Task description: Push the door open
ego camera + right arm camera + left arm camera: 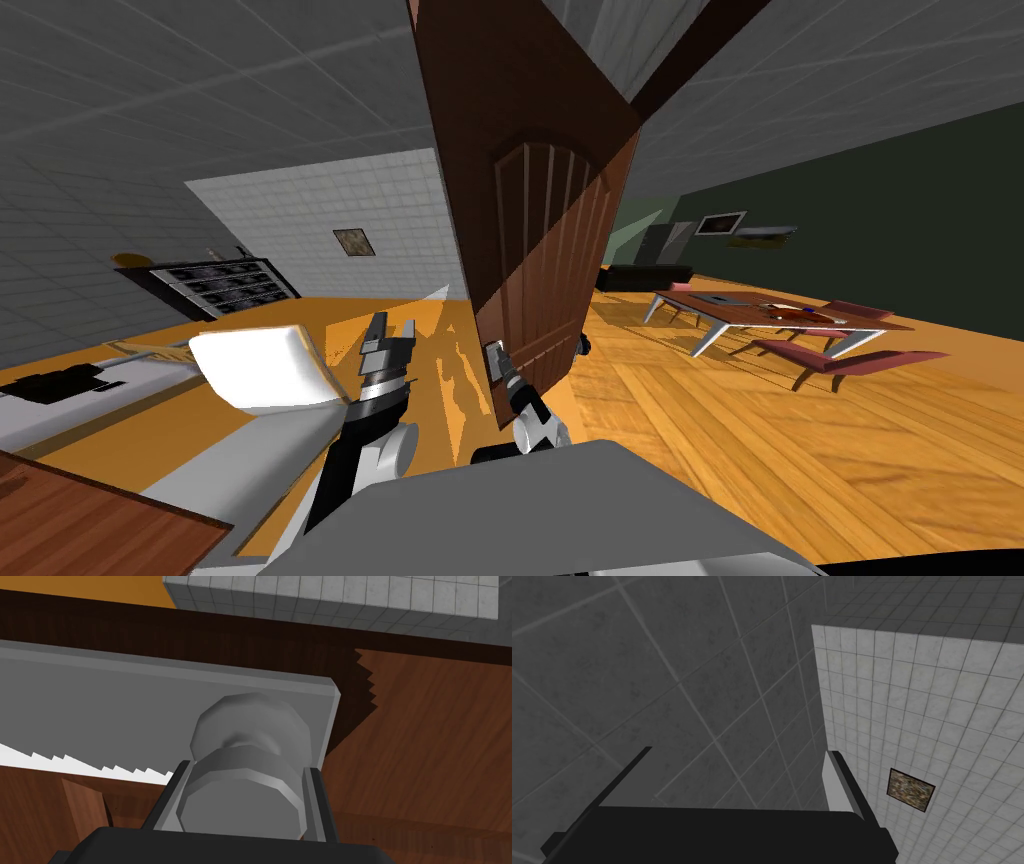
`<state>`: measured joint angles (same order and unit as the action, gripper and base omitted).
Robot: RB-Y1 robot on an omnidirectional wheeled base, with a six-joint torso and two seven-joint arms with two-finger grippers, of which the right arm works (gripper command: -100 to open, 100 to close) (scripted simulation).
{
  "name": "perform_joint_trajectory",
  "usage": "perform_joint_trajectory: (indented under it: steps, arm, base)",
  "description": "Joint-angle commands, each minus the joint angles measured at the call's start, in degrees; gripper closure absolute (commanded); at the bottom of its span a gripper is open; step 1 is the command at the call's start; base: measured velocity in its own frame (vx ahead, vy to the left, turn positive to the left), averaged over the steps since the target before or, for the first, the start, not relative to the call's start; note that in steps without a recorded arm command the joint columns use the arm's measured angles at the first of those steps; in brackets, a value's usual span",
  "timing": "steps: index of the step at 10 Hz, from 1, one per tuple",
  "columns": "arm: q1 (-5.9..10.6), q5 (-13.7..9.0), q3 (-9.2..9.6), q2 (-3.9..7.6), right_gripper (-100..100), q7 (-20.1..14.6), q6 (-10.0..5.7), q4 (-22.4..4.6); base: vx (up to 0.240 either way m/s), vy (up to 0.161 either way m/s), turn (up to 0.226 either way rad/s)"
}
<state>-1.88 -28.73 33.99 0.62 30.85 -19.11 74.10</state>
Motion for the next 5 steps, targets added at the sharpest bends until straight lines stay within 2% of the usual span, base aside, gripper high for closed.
perform_joint_trajectory:
  steps: [1, 3, 4, 5]
  arm:
    - [-0.04, -0.21, -1.76, -0.70, 100, 0.09, 0.17, -0.08]
    - [0.17, -0.38, -3.31, -2.87, 100, 0.10, 0.26, -0.17]
    - [-0.12, -0.26, -2.94, -2.27, 100, 0.35, 0.50, 0.08]
    - [0.16, -0.47, -4.38, -0.56, 100, 0.42, 0.38, 0.11]
  base:
    - [0.088, 0.188, -0.085]
    - [0.078, 0.180, -0.108]
    - [0.038, 0.071, -0.039]
    - [0.079, 0.099, -0.040]
